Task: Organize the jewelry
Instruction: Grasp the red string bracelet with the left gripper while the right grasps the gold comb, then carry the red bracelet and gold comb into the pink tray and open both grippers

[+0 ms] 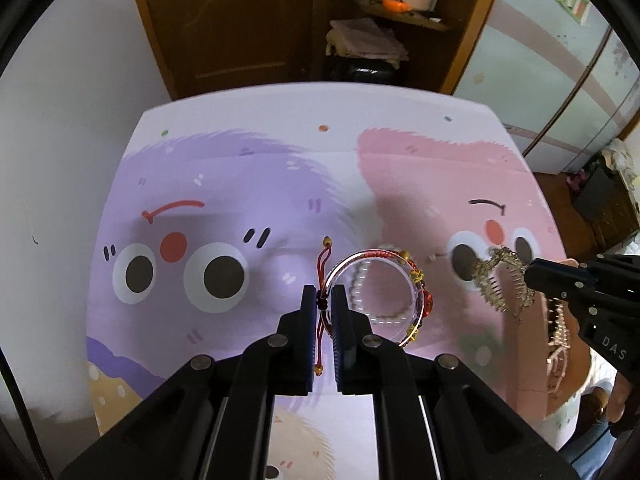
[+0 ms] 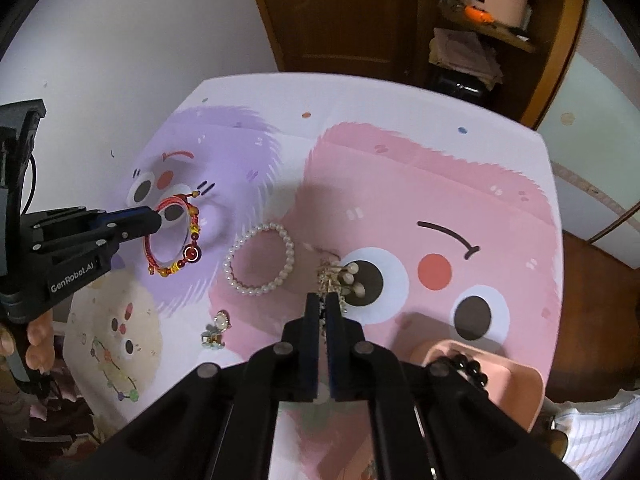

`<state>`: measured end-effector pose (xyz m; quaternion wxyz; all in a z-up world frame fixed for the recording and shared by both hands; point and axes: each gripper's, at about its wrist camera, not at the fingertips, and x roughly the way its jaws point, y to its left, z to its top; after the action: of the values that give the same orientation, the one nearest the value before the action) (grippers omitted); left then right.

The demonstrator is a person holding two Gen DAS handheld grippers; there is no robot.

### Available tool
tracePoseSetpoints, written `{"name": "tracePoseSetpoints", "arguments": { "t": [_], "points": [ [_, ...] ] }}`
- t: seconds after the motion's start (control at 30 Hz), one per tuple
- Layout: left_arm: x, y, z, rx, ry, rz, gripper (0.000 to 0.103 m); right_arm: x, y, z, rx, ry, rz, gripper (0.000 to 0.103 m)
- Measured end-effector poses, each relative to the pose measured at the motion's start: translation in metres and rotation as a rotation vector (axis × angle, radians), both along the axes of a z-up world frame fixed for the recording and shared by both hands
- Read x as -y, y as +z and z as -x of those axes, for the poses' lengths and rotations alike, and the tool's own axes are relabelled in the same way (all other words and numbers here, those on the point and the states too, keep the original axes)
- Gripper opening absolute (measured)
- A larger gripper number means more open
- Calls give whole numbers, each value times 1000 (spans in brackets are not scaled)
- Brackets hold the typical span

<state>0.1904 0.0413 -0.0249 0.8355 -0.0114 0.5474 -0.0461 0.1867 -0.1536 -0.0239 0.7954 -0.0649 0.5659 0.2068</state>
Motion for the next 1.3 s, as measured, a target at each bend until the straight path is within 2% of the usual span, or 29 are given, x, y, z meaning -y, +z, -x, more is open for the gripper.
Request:
{"name": "tracePoseSetpoints", "arguments": {
  "t": [0.2,0.4,0.67,0.77,1.0,1.13,1.3],
  "points": [
    [26,28,16,41,-63,2,5,21,33,22,45,-38,-30,2],
    [70,55,36,77,-160,24,5,55,67,51,103,-85,-39,2],
    [144,62,64,77,-307,62,5,113,89,78,145,-185,-26,2],
    [173,53,73,53,-352,65,5,128,84,79,136,-217,-25,2],
    [223,9,85,-24,-410,68,5,148,55,74,80,-253,-49,2],
    [233,-16,89,-72,-419,68,5,145,40,70,48,-246,-80,2],
    [228,-35,87,-118,-386,111,5,139,23,61,17,-224,-120,3]
  ]
}}
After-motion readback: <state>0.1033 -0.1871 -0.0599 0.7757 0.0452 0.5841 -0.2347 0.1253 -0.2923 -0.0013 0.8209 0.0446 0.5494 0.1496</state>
